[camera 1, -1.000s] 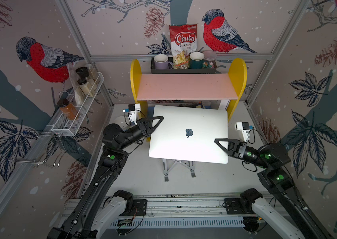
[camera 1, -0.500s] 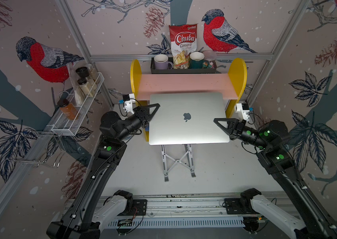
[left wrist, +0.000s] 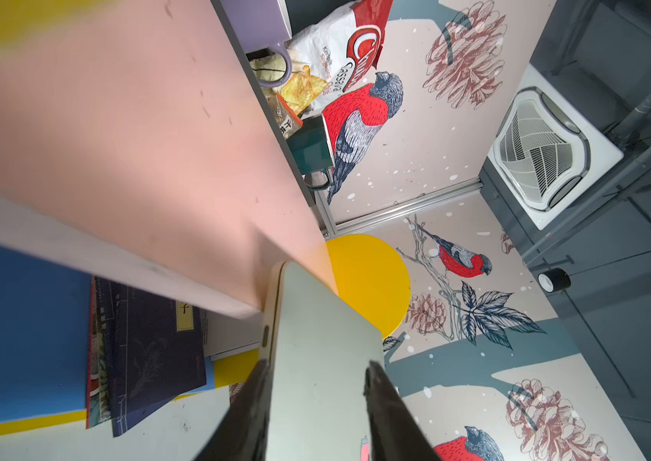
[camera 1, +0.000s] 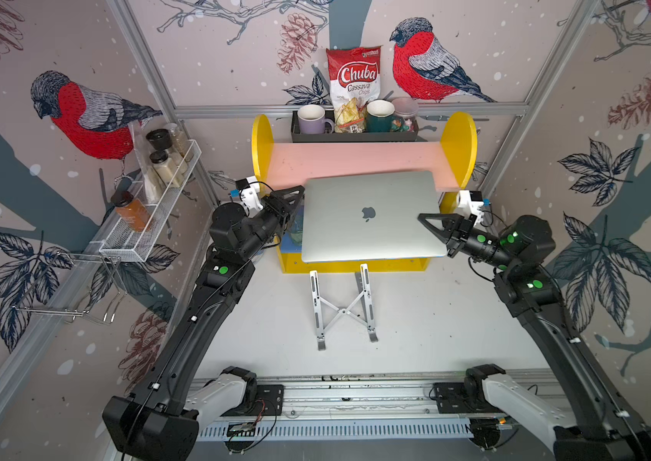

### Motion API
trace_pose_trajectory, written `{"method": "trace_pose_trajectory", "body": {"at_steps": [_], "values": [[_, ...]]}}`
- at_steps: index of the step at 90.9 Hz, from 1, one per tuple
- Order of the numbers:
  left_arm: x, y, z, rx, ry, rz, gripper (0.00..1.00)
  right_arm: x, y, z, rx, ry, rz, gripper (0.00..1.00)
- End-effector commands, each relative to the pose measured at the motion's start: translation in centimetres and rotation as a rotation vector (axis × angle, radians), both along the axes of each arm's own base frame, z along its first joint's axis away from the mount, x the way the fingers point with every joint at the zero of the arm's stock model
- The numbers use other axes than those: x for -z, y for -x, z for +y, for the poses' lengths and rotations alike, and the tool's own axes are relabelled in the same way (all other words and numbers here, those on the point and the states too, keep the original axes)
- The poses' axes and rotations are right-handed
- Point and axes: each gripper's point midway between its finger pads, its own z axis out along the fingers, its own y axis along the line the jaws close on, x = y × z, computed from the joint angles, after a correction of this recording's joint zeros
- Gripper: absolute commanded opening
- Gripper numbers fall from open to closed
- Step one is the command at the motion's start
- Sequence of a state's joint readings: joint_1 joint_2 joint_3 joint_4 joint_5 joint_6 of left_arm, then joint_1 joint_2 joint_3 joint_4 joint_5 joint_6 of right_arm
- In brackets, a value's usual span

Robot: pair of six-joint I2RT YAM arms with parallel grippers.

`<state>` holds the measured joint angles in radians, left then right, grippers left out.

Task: Close the laptop lid and set it aside
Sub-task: Place the laptop on the shelf.

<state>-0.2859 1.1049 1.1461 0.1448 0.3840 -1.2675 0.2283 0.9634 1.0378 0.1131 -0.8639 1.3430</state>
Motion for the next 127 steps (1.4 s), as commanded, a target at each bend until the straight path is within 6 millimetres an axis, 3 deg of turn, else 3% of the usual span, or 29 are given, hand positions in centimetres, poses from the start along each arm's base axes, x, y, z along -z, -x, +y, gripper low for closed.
{"method": "trace_pose_trajectory", "body": {"at_steps": [1, 6, 22, 33, 38, 54, 69, 81, 105, 127], "values": [[-1.5, -0.2, 0.0, -0.021, 0.019, -0.056, 0.39, -2.6, -0.4, -0.5, 0.025, -0.075, -0.089, 0.00], [-1.3, -0.3, -0.2, -0.020, 0.016, -0.055, 0.46, -2.5, -0.7, -0.7, 0.038, -0.087, -0.082, 0.00], [-1.2, -0.3, -0.6, -0.016, 0.005, -0.058, 0.46, -2.6, -1.7, -1.1, 0.080, -0.122, -0.056, 0.00], [-1.1, 0.2, -0.3, -0.032, -0.025, -0.060, 0.54, -2.8, -2.2, -1.3, 0.096, -0.148, -0.036, 0.00], [-2.3, 0.9, 0.1, -0.044, -0.046, -0.084, 0.55, -3.0, -2.3, -1.2, 0.093, -0.159, -0.032, 0.00], [-3.9, 3.1, 1.8, -0.112, -0.165, -0.120, 0.62, -3.6, -2.8, -1.2, 0.099, -0.165, -0.013, 0.00], [-3.7, 5.7, 3.6, -0.188, -0.344, -0.129, 0.62, -3.6, -3.4, -0.5, 0.084, -0.163, 0.025, 0.00], [-2.7, 7.4, 3.0, -0.172, -0.493, -0.154, 0.60, -3.3, -3.7, 0.4, 0.067, -0.152, 0.053, 0.00], [0.2, 9.7, -0.3, -0.082, -0.711, -0.206, 0.62, -2.4, -4.4, 1.4, 0.068, -0.148, 0.112, 0.00], [0.4, 11.9, 1.0, -0.116, -0.729, -0.242, 0.61, -1.9, -5.2, 1.3, 0.098, -0.148, 0.156, 0.00]]}}
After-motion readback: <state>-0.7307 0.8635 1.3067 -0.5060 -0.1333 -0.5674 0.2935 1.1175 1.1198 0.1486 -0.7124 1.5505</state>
